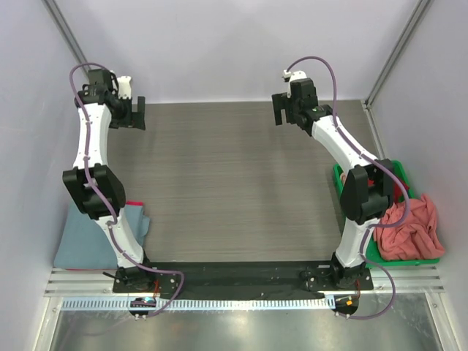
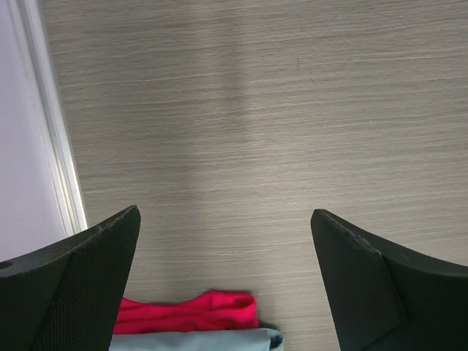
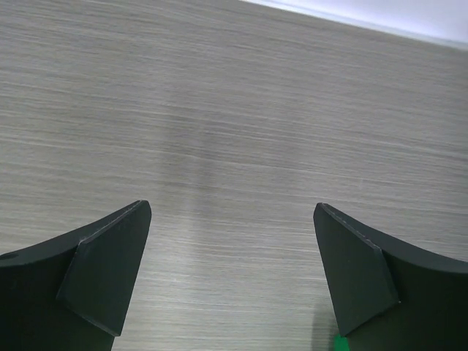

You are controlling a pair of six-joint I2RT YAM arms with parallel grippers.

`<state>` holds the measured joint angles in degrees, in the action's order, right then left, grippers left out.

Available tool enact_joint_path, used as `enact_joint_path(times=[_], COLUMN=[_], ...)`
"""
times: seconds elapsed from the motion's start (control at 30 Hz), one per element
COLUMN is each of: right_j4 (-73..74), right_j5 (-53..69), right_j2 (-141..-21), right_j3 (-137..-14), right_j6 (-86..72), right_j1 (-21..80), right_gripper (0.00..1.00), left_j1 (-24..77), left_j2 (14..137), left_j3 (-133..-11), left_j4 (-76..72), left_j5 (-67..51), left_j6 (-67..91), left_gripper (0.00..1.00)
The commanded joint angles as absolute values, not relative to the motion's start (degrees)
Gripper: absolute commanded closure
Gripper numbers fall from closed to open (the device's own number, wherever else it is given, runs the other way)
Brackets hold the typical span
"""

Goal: Fold and stack the t-shirts
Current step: Grab the tshirt from the pile

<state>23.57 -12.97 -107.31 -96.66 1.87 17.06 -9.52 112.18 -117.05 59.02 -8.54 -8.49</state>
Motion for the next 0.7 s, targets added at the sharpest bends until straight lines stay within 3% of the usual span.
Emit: enact_joint_path(times=[0.0, 0.17, 0.43, 0.67], right_j4=[22.7, 34.4, 56.5, 64.9], right_j5=[-19.7, -18.5, -10.9, -8.4], right_j2=[-107.1, -105.1, -102.2, -95.4], right_j3=[-101.1, -106.2, -113.2, -105.1], right_j6=[5.7, 18.4, 20.5, 24.4], right_j1=[17.2, 13.6, -1.7, -15.9], right_gripper=[0.0, 0.0, 0.06, 0.13], left_j1=[-9.1, -7.4, -4.7, -2.5], left_j2=[112.2, 113.4, 112.1, 106.2], left_j3=[-119.9, -118.5, -114.8, -110.7], left_j4=[59.6, 58.7, 62.1, 62.8], left_j5=[-7.1, -15.9, -30.3, -35.0], left_j6=[-7.9, -8.8, -0.3, 0.3], left_gripper=[0.0, 0.0, 0.0, 0.0])
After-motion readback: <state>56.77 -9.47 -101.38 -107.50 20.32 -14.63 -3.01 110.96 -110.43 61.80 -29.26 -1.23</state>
